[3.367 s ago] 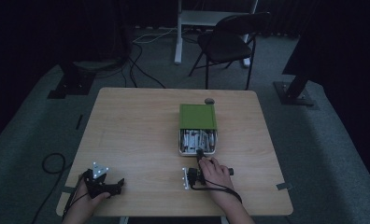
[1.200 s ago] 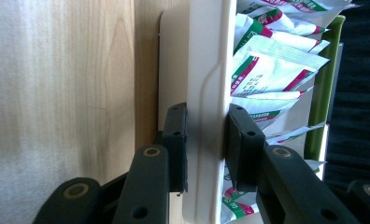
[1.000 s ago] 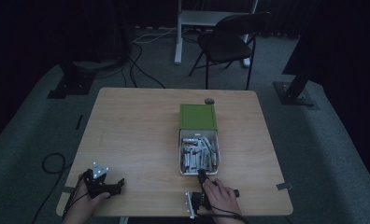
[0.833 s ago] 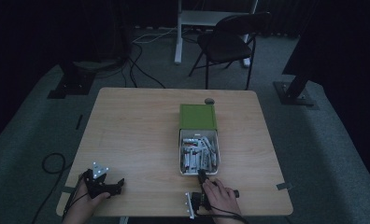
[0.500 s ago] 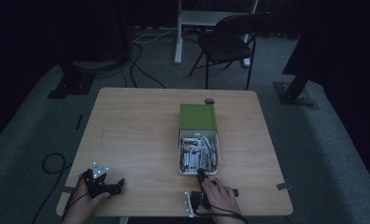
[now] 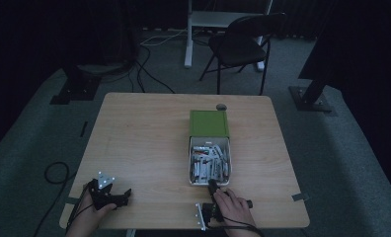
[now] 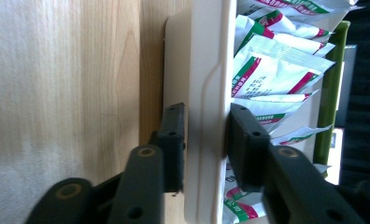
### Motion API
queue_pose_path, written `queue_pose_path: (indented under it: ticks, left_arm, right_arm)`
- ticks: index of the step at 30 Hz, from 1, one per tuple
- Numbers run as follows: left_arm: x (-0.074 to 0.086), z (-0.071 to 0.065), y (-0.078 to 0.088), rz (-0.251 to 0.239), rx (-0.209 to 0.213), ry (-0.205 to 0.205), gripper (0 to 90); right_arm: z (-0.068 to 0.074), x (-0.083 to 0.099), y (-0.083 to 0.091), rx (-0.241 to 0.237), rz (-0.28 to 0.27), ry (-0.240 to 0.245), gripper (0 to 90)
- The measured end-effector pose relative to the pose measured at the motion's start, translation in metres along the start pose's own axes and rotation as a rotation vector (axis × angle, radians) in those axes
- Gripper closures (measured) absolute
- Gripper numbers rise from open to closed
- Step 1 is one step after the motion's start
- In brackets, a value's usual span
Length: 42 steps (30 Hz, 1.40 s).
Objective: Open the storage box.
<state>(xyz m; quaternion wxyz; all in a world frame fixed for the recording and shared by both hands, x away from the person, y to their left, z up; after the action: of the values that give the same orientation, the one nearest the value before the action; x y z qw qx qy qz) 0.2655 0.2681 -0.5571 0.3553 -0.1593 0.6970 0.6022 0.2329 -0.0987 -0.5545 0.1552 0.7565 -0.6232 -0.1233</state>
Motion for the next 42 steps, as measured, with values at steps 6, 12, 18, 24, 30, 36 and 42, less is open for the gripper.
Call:
queue_pose_path:
  ticks: [6, 12, 18, 24, 30, 36, 42]
  left_arm:
    - [0.000, 0.000, 0.000, 0.000, 0.000, 0.000, 1.5]
    - [0.000, 0.000, 0.000, 0.000, 0.000, 0.000, 1.5]
    - [0.000, 0.000, 0.000, 0.000, 0.000, 0.000, 1.5]
    - [0.000, 0.000, 0.000, 0.000, 0.000, 0.000, 1.5]
    - [0.000, 0.000, 0.000, 0.000, 0.000, 0.000, 1.5]
    - [0.000, 0.000, 0.000, -0.001, 0.000, 0.002, 1.5]
    - [0.000, 0.000, 0.000, -0.001, 0.000, 0.002, 1.5]
  right_arm:
    - [-0.004, 0.000, 0.005, -0.059, -0.036, -0.051, 61.8]
    - [-0.017, 0.006, 0.012, -0.089, -0.096, -0.178, 59.5]
    - [-0.031, 0.015, 0.018, -0.105, -0.171, -0.273, 59.8]
    - [-0.040, 0.020, 0.025, -0.098, -0.246, -0.338, 59.8]
    - [-0.055, 0.031, 0.029, -0.068, -0.310, -0.496, 61.4]
    - [-0.072, 0.050, 0.032, -0.058, -0.372, -0.680, 61.4]
    - [-0.082, 0.068, 0.033, -0.018, -0.374, -0.774, 60.7]
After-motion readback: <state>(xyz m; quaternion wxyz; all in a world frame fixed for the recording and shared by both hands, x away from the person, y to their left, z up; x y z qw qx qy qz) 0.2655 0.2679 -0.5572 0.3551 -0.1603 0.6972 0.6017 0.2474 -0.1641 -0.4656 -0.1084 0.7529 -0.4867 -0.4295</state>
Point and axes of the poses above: each handheld gripper's, and its own axes: y roughly backward along the jaws, x roughly out of its underside, z roughly to its left, the point moved 1 cm from there along -y, roughly forward along the jaws, and after that the axes turned 3 degrees about y, right-handed, at the moved point
